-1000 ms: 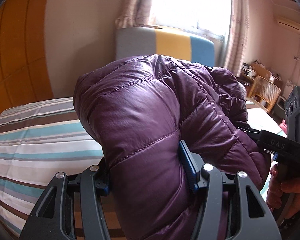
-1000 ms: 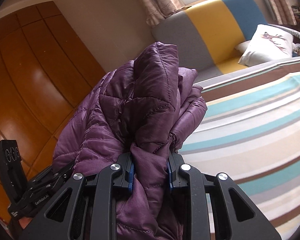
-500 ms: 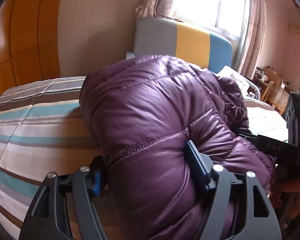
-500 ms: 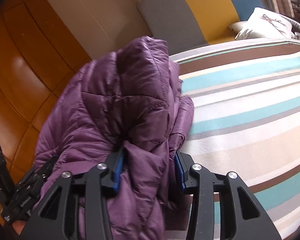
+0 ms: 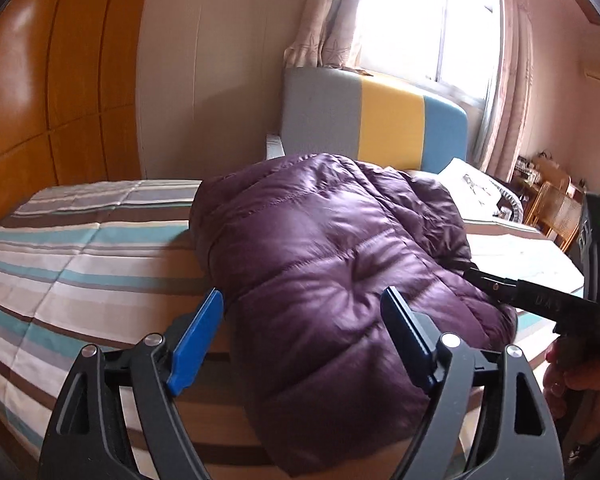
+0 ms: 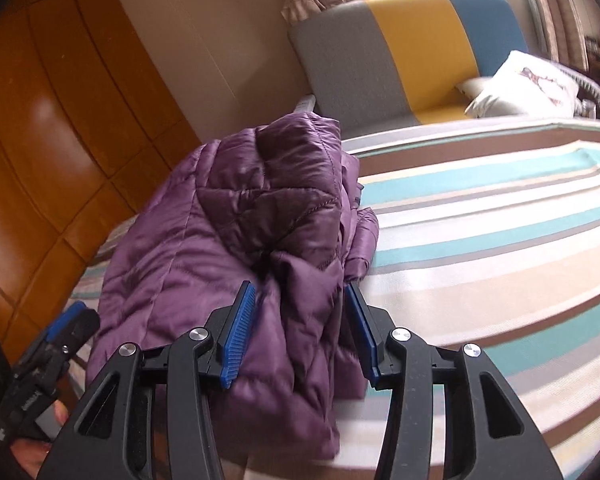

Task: Fold large clothes

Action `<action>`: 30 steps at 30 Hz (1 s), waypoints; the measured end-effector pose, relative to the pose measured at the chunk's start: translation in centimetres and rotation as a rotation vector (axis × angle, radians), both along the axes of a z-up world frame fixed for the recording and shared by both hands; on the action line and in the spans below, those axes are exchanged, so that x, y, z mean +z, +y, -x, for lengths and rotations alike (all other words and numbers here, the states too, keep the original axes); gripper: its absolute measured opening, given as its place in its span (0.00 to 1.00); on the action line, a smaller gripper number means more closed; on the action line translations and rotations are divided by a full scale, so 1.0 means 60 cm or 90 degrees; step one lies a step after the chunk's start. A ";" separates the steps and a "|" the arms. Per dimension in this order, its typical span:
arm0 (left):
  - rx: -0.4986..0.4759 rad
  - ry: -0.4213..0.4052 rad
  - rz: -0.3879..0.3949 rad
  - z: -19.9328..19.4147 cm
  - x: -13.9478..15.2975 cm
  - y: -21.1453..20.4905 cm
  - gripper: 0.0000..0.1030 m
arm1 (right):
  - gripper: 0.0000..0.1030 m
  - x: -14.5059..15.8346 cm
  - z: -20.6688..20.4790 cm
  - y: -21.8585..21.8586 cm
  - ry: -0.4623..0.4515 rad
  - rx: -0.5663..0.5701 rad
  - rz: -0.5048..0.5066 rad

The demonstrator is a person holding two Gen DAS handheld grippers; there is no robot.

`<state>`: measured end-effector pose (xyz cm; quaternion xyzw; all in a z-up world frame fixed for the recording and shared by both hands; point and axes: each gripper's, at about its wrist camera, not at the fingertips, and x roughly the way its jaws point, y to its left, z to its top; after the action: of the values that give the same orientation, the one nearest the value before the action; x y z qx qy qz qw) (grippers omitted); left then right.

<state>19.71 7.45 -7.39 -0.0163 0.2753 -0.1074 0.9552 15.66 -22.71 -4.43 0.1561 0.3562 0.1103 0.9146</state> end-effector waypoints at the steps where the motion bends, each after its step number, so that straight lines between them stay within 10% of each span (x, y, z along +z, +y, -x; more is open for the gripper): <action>1: -0.001 0.008 -0.022 0.001 -0.005 -0.006 0.78 | 0.45 -0.002 -0.001 0.004 0.002 0.000 0.009; 11: -0.004 0.084 -0.086 -0.015 -0.077 -0.019 0.80 | 0.46 -0.067 -0.001 0.043 0.033 0.018 0.135; 20: 0.031 0.090 -0.056 0.013 -0.051 -0.006 0.98 | 0.49 -0.044 0.026 0.008 0.027 -0.014 0.038; 30: 0.055 0.129 -0.041 0.070 -0.038 -0.004 0.98 | 0.49 -0.010 0.087 0.033 -0.011 0.004 0.070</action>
<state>15.52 7.21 -9.68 -0.0085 0.3724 -0.0548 0.9264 10.42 -20.73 -5.04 0.1034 0.3541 0.0944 0.9246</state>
